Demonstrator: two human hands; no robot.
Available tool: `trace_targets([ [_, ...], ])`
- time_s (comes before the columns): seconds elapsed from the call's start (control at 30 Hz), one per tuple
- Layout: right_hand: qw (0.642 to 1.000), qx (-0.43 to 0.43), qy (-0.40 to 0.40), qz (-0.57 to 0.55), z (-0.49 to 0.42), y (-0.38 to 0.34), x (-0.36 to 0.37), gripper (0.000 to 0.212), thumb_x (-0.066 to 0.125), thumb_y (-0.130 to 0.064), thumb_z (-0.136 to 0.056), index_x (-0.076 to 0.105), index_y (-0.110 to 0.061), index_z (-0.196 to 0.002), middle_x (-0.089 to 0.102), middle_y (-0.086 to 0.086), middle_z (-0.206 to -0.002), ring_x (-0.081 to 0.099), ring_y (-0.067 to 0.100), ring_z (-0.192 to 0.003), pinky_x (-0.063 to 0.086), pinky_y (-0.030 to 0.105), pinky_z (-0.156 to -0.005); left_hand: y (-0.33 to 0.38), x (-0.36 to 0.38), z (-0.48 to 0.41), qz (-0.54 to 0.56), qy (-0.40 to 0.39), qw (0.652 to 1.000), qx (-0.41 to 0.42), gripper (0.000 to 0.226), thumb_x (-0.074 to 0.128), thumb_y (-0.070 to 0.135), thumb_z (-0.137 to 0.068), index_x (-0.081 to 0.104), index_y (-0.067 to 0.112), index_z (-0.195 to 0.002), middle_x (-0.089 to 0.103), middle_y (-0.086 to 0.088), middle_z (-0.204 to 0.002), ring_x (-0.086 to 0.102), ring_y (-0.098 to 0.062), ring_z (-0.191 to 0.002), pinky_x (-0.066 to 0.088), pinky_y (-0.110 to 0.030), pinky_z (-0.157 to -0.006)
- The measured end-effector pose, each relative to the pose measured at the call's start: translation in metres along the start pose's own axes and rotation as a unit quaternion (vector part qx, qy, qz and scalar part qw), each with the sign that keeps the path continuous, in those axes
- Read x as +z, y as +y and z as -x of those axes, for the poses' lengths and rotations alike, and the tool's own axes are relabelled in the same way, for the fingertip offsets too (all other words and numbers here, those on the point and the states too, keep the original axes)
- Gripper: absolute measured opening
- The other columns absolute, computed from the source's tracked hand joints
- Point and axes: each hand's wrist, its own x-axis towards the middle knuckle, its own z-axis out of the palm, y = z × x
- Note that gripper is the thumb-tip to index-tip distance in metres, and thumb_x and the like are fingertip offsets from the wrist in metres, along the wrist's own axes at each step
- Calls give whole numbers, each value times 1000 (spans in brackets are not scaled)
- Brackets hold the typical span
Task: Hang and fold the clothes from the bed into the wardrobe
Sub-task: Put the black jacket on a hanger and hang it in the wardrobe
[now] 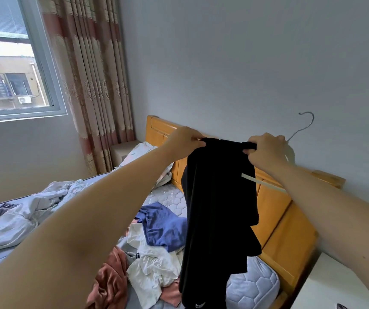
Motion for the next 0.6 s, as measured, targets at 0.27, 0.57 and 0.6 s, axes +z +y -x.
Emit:
trace_targets([
  [0.27,996,-56,-11,62,-7,-5,7,15,55,-22,-91,69,-17,-93,51,2,-80,43,22,-88,25,37,-82,14,6,7,-112,9,993,33,19,57,18,-92,75,15,-98,67,4,-92,50,-11,-76,47,-27,-75],
  [0.57,988,-76,-47,123,-9,-14,-3,16,51,-21,-89,55,-21,-74,45,-5,-66,47,23,-87,26,39,-81,19,-2,8,-272,-3,955,114,24,43,11,-93,66,17,-89,51,10,-79,45,-13,-75,25,-20,-55],
  [0.6,988,-72,-53,123,-9,-14,-2,17,51,-21,-89,54,-21,-72,47,-4,-68,47,22,-86,27,39,-81,20,-3,8,-281,-1,952,121,24,43,11,-93,65,17,-88,49,10,-79,44,-13,-74,24,-20,-54],
])
